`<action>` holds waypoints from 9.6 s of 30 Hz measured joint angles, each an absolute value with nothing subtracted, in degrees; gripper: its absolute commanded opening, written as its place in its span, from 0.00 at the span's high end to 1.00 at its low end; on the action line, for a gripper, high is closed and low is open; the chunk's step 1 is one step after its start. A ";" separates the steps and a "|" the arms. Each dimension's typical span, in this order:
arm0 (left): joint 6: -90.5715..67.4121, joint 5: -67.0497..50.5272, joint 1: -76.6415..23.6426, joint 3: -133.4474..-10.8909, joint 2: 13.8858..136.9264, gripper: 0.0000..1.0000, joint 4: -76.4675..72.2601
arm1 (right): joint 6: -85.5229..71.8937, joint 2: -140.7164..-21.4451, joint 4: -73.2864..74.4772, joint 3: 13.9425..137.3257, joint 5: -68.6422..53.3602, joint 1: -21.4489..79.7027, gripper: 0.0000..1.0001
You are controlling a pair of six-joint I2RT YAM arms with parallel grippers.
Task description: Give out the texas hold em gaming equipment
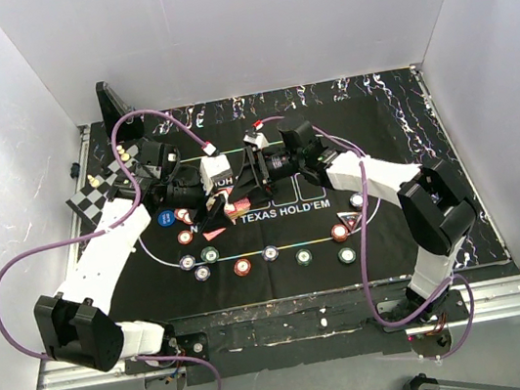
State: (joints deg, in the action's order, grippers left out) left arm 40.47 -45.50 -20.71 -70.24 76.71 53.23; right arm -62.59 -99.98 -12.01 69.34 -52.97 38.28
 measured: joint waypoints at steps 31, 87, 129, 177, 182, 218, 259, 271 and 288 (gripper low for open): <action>40.23 -45.87 -20.71 -70.24 76.29 1.00 52.25 | -69.52 -97.12 -22.90 61.52 -56.29 33.65 0.71; 40.91 -46.96 -20.71 -69.73 74.02 1.00 52.77 | -47.09 -135.63 20.62 113.71 -37.47 10.22 0.99; 40.64 -46.96 -20.71 -67.94 72.55 1.00 51.81 | -45.01 -90.63 14.44 78.87 -42.02 28.01 0.12; 37.87 -46.87 -20.71 -70.13 73.93 1.00 49.34 | -69.49 -95.96 -19.75 64.01 -54.02 34.50 0.62; 37.87 -46.92 -20.71 -70.13 73.93 1.00 49.36 | -69.91 -94.94 -19.88 63.37 -54.15 33.65 0.69; 38.37 -47.42 -20.71 -70.13 73.93 1.00 49.56 | -47.81 -84.55 5.48 46.33 -46.26 10.13 0.99; 39.46 -48.10 -20.71 -70.13 73.58 1.00 51.03 | -39.94 -82.61 24.60 60.27 -21.65 16.29 0.16; 39.59 -48.10 -20.71 -70.13 73.58 1.00 51.00 | -52.16 -84.68 8.16 70.67 -41.93 30.57 0.12; 39.59 -48.10 -20.71 -70.13 73.47 1.00 51.00 | -58.65 -95.42 -0.32 74.08 -46.76 38.28 0.21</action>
State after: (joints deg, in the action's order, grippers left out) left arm 39.59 -48.10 -20.71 -70.13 73.47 51.00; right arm -58.65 -95.42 -0.32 74.08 -46.76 38.28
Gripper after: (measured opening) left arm 0.650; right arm 0.853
